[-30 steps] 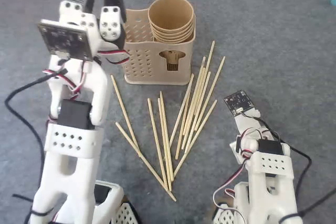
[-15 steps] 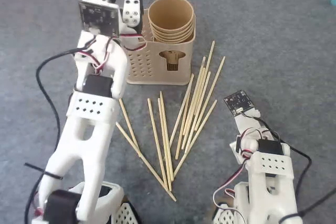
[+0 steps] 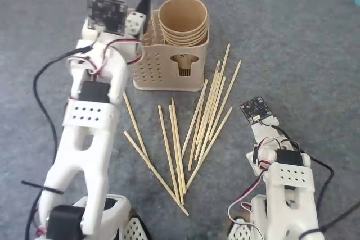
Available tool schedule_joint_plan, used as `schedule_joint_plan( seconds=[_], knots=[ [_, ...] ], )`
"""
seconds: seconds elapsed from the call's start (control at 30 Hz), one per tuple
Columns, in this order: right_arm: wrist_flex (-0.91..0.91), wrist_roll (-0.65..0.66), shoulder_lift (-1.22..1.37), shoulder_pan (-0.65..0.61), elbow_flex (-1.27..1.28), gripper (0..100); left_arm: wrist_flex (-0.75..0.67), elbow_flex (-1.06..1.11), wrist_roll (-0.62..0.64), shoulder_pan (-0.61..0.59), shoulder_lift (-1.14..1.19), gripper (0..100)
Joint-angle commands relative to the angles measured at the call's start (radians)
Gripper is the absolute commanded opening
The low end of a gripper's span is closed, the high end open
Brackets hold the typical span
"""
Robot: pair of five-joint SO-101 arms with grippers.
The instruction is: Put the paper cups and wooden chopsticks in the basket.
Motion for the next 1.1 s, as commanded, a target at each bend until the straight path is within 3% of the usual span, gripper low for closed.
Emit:
schedule_joint_plan(
  seconds=[0.0,0.27,0.4,0.6,0.73,0.9,1.0,1.07],
  knots=[
    [-0.022,0.011,-0.031,0.005,-0.006,0.8,0.172,-0.007,-0.003,-0.068,-0.130,14],
    [-0.016,0.003,-0.031,0.005,-0.003,0.8,0.683,0.012,-0.002,-0.193,-0.318,9],
    [-0.015,0.003,-0.031,0.005,-0.003,0.8,0.802,0.122,-0.002,-0.229,-0.324,6],
    [-0.005,-0.046,-0.031,0.005,-0.012,0.8,0.807,0.366,-0.002,-0.241,-0.324,1],
    [-0.008,-0.074,-0.005,-0.041,-0.043,0.9,0.718,0.466,0.020,-0.238,-0.324,1],
    [0.125,-0.095,0.097,-0.068,-0.232,0.9,0.624,0.552,0.299,-0.236,-0.324,1],
    [0.203,-0.166,0.199,-0.070,-0.394,1.1,0.582,0.575,0.476,-0.235,-0.322,1],
    [0.209,-0.232,0.277,-0.070,-0.470,0.9,0.551,0.576,0.523,-0.232,-0.322,1]
  ],
)
